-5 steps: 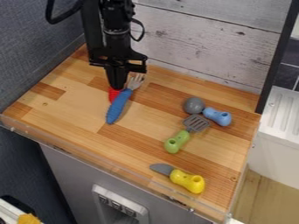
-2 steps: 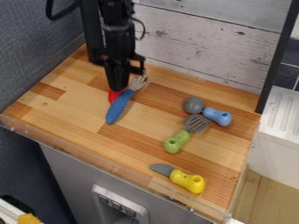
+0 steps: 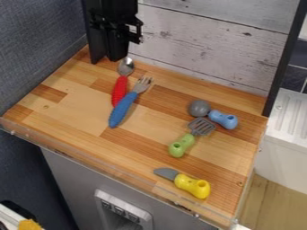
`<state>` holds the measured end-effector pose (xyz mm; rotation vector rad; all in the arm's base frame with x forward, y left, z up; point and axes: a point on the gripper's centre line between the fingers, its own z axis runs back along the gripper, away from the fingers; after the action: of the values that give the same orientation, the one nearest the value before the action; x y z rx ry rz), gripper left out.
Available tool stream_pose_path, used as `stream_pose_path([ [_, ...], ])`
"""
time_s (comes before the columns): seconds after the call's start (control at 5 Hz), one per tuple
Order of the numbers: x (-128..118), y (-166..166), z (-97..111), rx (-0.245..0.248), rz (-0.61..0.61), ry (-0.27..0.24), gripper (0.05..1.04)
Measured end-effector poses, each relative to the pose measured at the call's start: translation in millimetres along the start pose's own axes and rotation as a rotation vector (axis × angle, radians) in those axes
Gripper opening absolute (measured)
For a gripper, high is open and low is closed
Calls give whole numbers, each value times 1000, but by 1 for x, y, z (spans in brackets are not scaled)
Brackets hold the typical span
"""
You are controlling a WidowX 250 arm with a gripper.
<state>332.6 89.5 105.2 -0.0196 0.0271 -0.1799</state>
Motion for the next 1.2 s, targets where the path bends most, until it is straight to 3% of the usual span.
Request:
stream_pose_path([
  [0.4, 7, -8, 12, 51, 168, -19, 67],
  [0.8, 5, 15, 18, 68, 335, -62, 67],
  [1.0, 7, 28, 24, 52, 303, -75, 67],
  [1.2, 5, 46, 22, 29, 226, -57, 67],
])
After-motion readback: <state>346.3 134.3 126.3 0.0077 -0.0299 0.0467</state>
